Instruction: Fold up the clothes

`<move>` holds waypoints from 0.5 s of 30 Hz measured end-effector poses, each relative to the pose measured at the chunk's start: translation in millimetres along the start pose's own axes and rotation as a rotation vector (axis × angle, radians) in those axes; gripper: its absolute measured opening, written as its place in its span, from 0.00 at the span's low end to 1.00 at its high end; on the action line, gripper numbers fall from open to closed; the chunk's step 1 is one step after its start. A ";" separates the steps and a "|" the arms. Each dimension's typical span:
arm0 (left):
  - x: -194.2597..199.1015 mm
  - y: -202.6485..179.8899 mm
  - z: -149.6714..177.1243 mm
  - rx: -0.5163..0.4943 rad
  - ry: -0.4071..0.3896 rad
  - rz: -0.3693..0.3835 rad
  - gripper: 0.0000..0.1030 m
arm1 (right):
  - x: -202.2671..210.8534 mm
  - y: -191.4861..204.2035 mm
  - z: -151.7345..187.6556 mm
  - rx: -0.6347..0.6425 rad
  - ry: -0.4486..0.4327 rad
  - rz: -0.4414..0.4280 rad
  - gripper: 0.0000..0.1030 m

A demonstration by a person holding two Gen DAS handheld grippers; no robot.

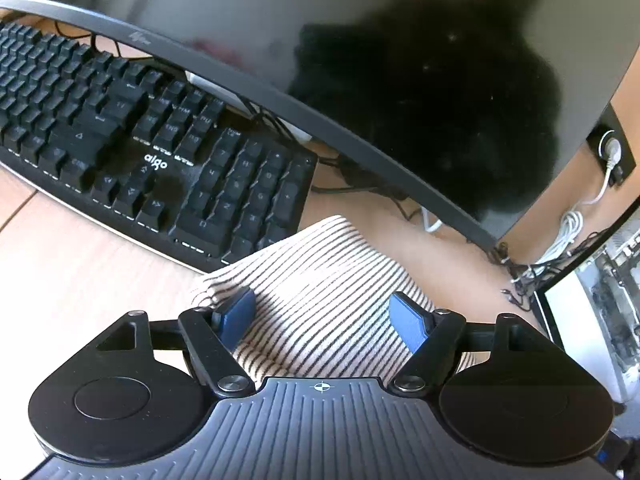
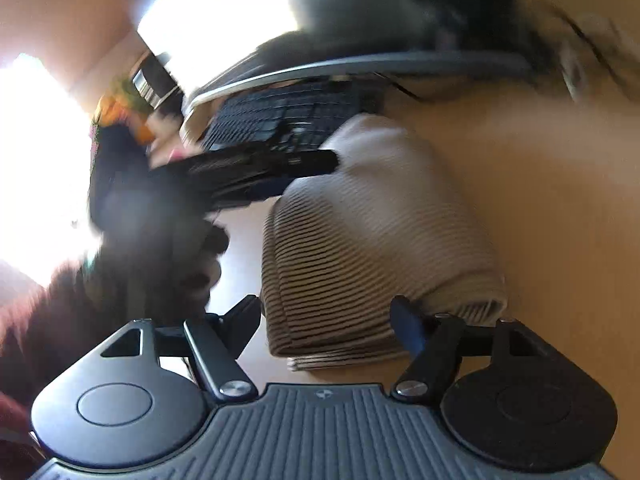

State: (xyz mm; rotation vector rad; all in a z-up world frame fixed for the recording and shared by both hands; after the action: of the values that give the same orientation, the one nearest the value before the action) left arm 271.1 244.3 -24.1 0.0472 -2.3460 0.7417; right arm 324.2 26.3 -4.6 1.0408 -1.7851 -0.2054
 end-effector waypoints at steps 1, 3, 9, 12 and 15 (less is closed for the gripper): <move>0.4 0.2 -0.3 -0.002 0.002 0.004 0.77 | -1.6 -4.7 1.4 -0.041 -0.005 0.003 0.72; -0.1 1.5 -1.4 -0.005 0.006 0.011 0.77 | -1.5 -11.1 1.7 -0.126 -0.039 0.011 0.72; 1.8 1.9 -3.5 -0.019 0.023 0.020 0.77 | 32.7 -30.8 6.8 -0.215 -0.131 0.043 0.72; 0.8 2.0 -2.8 -0.024 0.022 0.020 0.77 | 37.5 -53.4 11.8 -0.300 -0.153 0.105 0.62; -0.1 1.8 -2.7 -0.025 0.023 0.018 0.77 | 24.6 -72.6 8.4 -0.397 -0.186 0.086 0.44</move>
State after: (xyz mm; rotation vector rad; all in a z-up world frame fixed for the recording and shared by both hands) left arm 272.3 247.2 -23.4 0.0069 -2.3368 0.7174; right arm 354.6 -38.7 -32.9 0.6765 -1.8518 -0.5933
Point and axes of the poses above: each gripper's, at about its wrist camera, not at the fingertips, and x roughly against the way its jaws point, y to its left, z to its underside, the point moved 3 cm from there along -x, roughly the way its jaws point
